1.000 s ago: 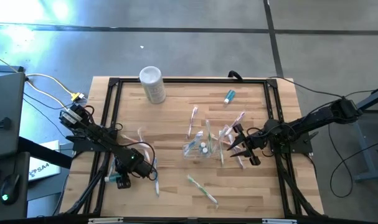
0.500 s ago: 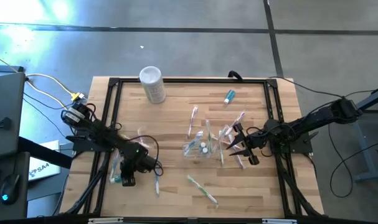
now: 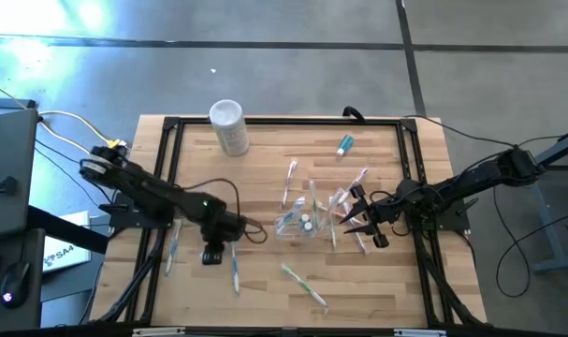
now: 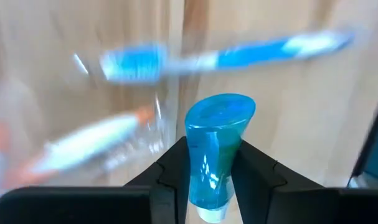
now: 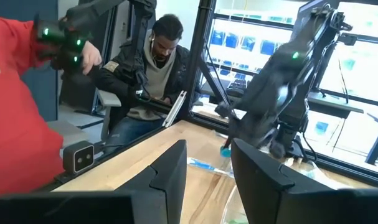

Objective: Pick & Place toothbrushing station
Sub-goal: Put the blue mouthwash into the middle section of the transparent organizer

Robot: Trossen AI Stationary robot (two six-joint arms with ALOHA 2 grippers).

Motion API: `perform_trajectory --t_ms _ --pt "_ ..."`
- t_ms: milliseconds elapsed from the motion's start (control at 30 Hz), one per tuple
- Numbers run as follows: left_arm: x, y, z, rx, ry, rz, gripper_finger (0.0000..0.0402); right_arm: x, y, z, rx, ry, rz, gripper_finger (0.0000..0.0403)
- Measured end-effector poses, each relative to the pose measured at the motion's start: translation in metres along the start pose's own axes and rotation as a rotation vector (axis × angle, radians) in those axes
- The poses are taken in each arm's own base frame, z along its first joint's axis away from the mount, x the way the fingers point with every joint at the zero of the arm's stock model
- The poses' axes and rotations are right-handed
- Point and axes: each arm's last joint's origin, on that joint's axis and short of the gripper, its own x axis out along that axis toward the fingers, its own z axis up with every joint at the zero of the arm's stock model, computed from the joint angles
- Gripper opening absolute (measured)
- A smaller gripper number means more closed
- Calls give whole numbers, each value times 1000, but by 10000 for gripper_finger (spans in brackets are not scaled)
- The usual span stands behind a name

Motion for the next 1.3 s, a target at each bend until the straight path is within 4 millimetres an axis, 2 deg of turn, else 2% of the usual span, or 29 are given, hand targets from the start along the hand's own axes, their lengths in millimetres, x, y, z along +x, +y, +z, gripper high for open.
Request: perform_trajectory --t_ms 233,400,533,600,733,933,1133,1233,1300 --pt "-68 -17 17 216 -367 88 90 0 0 -1 2 7 1 119" --pt "-111 -38 38 491 -818 161 90 0 0 0 -3 5 3 119" --pt "-135 -52 56 700 -1156 221 90 0 -1 3 -14 -27 -4 119" --pt "-138 -58 66 786 -1274 263 90 0 -1 6 -23 -57 -11 119" --pt "-131 -58 86 952 -1404 343 90 -1 -3 15 -49 -150 -29 119" --pt "-116 -39 119 1137 -1605 285 90 -1 -3 19 -283 -189 -57 119" --pt "-114 -8 137 1054 -1752 190 90 4 4 19 -482 -159 -133 119" --pt "-113 3 142 1012 -1768 143 90 13 7 20 -587 -96 -225 119" --pt "-113 5 142 1014 -1769 130 90 20 8 22 -595 -50 -292 119"
